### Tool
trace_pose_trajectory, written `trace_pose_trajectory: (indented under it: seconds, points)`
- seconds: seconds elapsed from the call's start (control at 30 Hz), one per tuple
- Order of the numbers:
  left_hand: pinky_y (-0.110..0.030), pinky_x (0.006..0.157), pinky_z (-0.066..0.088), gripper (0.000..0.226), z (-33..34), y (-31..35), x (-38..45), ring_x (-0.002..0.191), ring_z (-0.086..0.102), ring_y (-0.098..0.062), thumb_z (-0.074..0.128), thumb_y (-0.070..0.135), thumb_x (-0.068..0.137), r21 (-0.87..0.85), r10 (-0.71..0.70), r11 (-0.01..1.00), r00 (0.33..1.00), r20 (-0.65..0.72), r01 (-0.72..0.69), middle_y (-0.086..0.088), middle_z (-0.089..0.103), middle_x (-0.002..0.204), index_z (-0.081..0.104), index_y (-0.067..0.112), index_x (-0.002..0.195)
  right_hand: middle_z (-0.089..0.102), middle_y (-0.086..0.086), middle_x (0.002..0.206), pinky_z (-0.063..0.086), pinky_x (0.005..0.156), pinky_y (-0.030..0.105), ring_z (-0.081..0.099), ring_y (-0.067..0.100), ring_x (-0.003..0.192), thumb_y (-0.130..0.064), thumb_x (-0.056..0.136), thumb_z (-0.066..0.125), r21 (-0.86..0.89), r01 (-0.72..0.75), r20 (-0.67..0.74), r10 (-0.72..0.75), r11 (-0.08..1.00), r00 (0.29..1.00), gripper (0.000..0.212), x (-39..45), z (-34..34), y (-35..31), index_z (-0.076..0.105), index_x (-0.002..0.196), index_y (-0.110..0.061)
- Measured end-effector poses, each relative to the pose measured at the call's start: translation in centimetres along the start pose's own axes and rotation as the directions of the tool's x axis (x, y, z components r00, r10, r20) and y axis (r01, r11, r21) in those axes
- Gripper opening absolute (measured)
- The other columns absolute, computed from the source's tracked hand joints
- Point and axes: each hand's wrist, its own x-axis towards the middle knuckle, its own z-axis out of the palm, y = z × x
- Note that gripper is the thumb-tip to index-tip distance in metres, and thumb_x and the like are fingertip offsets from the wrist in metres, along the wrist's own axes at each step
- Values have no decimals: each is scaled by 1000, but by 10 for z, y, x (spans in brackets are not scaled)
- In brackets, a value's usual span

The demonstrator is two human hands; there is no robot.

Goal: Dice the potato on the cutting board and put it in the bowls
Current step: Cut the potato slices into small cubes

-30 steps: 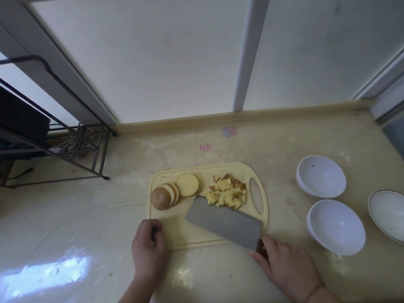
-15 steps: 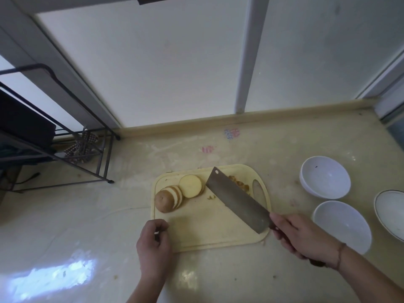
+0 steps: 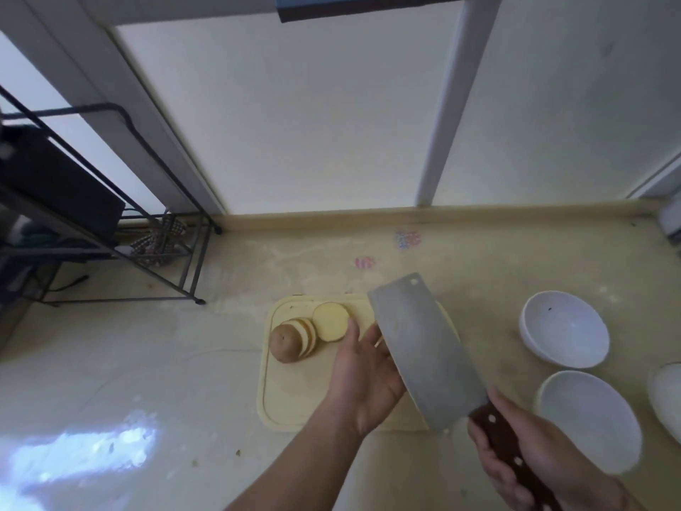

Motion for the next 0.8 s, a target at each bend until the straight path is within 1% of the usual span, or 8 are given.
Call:
trace_pose_trajectory:
  seconds: [0.1,0.3,0.47,0.53,0.57,0.63,0.73,0.8]
  points:
    - [-57,114,34,65,-6,3,4,136,48,-42,29,55,105,-92,-19,995,998,55,24,-23,53,144,54,6,139,36,13,49,31,32,18,35,17,29,-67,89,37,19,-21,23,21,1000,1000,66,4,-3,6,53,68,-6]
    - [-44,81,57,43,-6,2,7,94,68,-31,36,31,106,43,11,999,1000,-24,-10,-17,69,111,65,2,118,34,13,48,30,32,18,33,16,28,-64,88,41,102,-21,-18,23,995,1000,63,4,-12,13,53,68,-6]
    - [-40,88,58,38,-11,9,6,101,71,-33,41,23,105,123,25,992,999,-39,-20,-24,69,120,62,-4,123,32,12,46,30,31,19,32,16,25,-63,85,44,190,19,-89,-2,982,996,62,0,-21,12,52,66,-5]
    - [-40,90,57,28,-11,11,7,99,71,-31,46,16,104,308,137,944,990,-45,-117,-21,71,113,64,0,118,33,13,46,30,32,19,32,16,25,-64,84,43,192,32,-97,-13,981,995,63,1,-21,13,53,65,-5]
    - [-38,87,58,20,-13,13,9,97,71,-27,51,10,103,507,259,836,966,-25,-211,-17,72,109,66,4,114,34,13,47,31,33,19,33,17,26,-65,83,44,176,43,-109,-24,983,994,63,2,-20,13,53,65,-6]
    - [-30,81,54,16,-23,23,12,92,69,-11,62,3,95,878,536,296,826,172,-375,-2,73,102,69,12,106,36,14,48,32,36,20,34,18,29,-67,82,44,124,86,-144,-68,989,987,64,7,-16,15,53,68,-6]
    - [-33,91,51,32,-36,50,16,109,59,-13,74,13,84,826,569,-497,618,542,-266,6,65,117,68,18,116,39,16,48,26,46,23,34,19,33,-68,87,38,12,175,-184,-170,984,968,67,15,-4,16,53,68,-6]
    - [-41,105,42,58,-35,65,13,129,46,-24,73,33,84,702,483,-713,721,497,-7,4,51,141,53,24,138,40,15,46,22,46,21,33,19,33,-68,91,33,-41,201,-185,-205,979,961,70,18,4,16,51,66,-5]
